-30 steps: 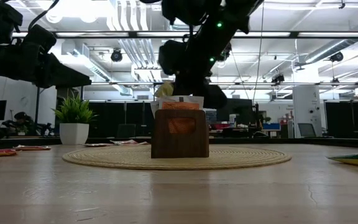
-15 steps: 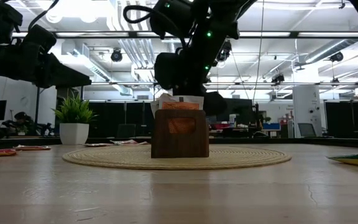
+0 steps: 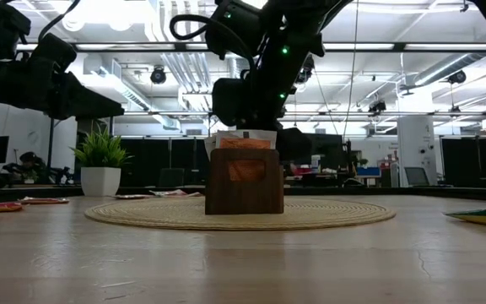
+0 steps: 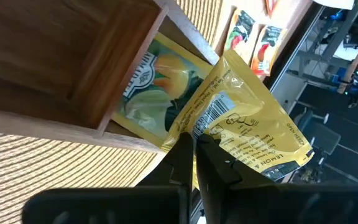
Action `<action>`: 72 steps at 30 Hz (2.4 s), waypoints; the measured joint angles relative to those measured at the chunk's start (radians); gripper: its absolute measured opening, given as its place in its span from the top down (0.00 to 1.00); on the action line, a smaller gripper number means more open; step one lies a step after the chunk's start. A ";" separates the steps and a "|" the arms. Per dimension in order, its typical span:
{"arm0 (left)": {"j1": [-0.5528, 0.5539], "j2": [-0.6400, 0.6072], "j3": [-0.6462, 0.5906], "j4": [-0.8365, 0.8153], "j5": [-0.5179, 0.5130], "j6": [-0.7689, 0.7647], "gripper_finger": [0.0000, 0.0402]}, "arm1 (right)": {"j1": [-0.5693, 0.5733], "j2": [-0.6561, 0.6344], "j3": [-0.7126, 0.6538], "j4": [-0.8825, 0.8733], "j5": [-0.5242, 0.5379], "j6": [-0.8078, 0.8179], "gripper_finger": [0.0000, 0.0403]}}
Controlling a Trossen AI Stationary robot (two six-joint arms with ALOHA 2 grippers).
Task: Pick & Place Tea
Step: Put the yellow tea bag into the top section of the wooden organizer
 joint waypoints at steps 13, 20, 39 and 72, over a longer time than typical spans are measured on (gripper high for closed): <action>-0.001 0.000 0.000 0.000 0.000 0.000 0.50 | -0.018 0.000 0.000 0.004 0.008 0.068 0.87; 0.000 0.000 0.000 0.000 0.000 0.000 0.50 | -0.018 0.000 0.000 0.005 0.008 0.102 0.73; 0.000 0.000 0.000 0.000 0.000 0.000 0.50 | -0.061 -0.055 0.048 -0.012 -0.257 0.396 0.60; -0.001 0.000 0.000 0.000 0.000 0.000 0.50 | -0.345 -0.024 0.061 0.063 -0.890 0.631 0.58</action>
